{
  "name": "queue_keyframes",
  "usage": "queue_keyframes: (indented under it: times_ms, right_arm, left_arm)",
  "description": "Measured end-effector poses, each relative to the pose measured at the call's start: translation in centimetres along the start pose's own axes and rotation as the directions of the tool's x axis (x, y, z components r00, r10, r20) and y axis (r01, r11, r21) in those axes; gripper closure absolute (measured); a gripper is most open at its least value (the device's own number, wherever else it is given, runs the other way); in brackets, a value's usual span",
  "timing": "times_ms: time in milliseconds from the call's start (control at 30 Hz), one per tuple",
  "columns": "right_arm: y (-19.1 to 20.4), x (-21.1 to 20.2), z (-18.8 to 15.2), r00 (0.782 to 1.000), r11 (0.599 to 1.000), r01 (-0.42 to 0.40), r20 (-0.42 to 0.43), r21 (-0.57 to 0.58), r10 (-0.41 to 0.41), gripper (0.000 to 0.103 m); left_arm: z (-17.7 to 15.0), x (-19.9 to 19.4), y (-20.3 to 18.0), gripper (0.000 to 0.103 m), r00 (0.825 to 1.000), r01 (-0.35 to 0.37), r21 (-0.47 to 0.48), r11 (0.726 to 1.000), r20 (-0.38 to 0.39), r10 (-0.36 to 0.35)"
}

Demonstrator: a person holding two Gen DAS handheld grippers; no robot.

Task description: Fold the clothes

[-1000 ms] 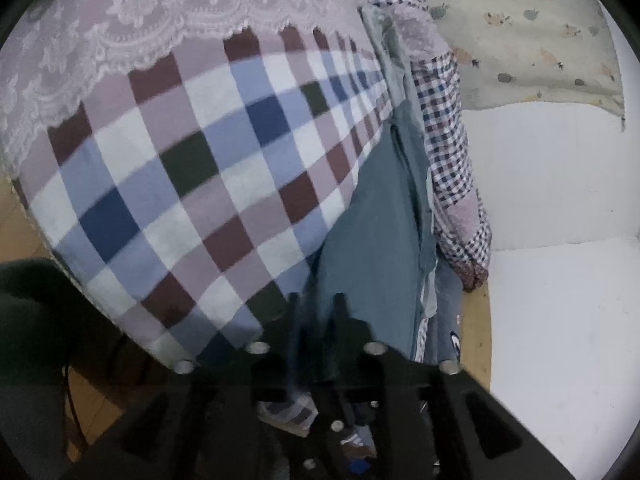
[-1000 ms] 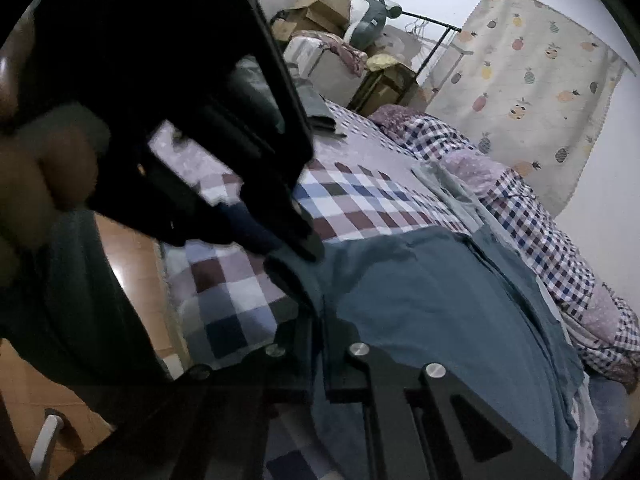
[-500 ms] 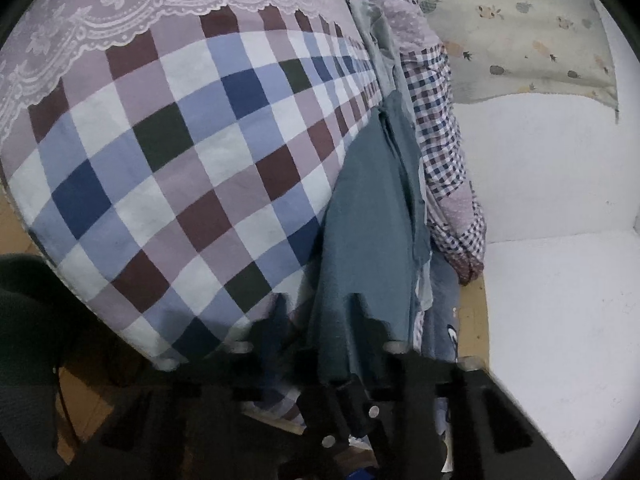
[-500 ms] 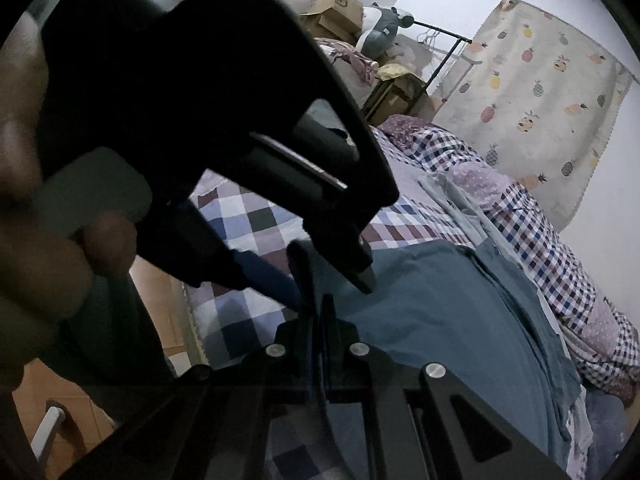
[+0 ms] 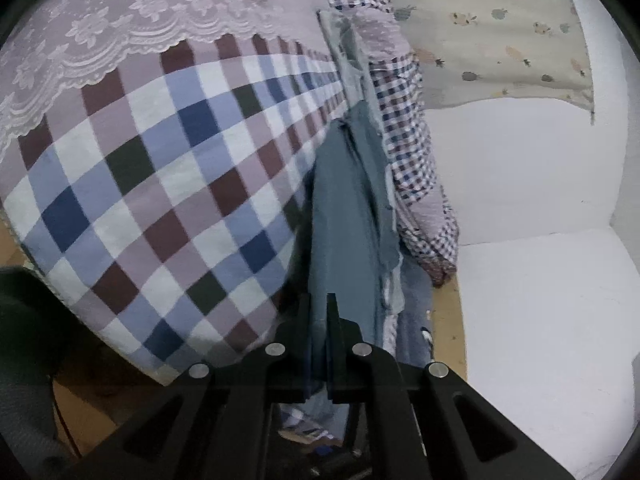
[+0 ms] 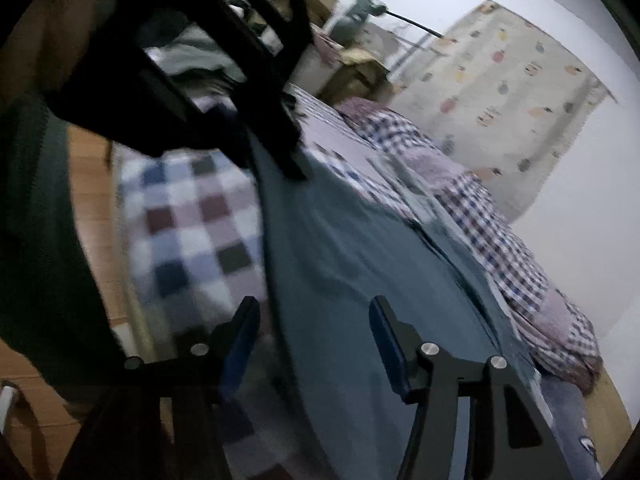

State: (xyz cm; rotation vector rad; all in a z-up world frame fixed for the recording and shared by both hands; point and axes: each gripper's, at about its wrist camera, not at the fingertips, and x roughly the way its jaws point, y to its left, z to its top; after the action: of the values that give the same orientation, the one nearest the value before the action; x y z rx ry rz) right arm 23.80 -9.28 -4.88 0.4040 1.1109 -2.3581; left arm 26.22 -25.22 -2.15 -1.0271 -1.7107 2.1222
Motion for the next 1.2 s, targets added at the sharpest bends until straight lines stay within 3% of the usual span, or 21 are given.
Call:
queue_keyframes:
  times_ms: [200,367,733,900,1000,1100,1200]
  right_arm:
    - [-2.3,0.9,-2.1,0.991,0.992,0.122,-0.052,-0.027,-0.123,0.043]
    - [-5.0,0.6,-5.2,0.969,0.980,0.197,-0.144,-0.025,-0.198,0.044]
    - [-10.1,-4.8,-14.6,0.877,0.935,0.350,-0.331,-0.054,-0.348,0.044]
    - [-10.7,-7.1,-18.3,0.838,0.921,0.378,-0.387,-0.099,-0.386,0.045]
    - [-10.9,-8.5,-20.4,0.813,0.912,0.391,-0.418,-0.127,-0.406,0.051]
    - [-11.2,-9.9,-22.6,0.786,0.903,0.402,-0.447,-0.155,-0.427,0.065]
    - [-10.7,-10.6,-23.3,0.780,0.902,0.390,-0.454,-0.185,-0.430,0.073]
  left_arm:
    - [0.9,-0.6,-1.5,0.101,0.998,0.061,0.011,0.998,0.029,-0.062]
    - [1.7,-1.3,-2.6,0.101,0.994,0.089,0.018,0.996,0.064,-0.090]
    - [3.6,-1.7,-4.6,0.101,0.988,0.101,0.053,0.993,0.114,-0.107]
    - [4.3,-1.7,-5.6,0.101,0.987,0.094,0.077,0.993,0.124,-0.103]
    - [4.6,-1.9,-5.6,0.101,0.987,0.086,0.083,0.993,0.128,-0.096]
    - [4.7,-1.9,-5.8,0.101,0.987,0.079,0.090,0.993,0.132,-0.090]
    - [4.9,-2.0,-5.9,0.101,0.987,0.071,0.097,0.993,0.136,-0.084]
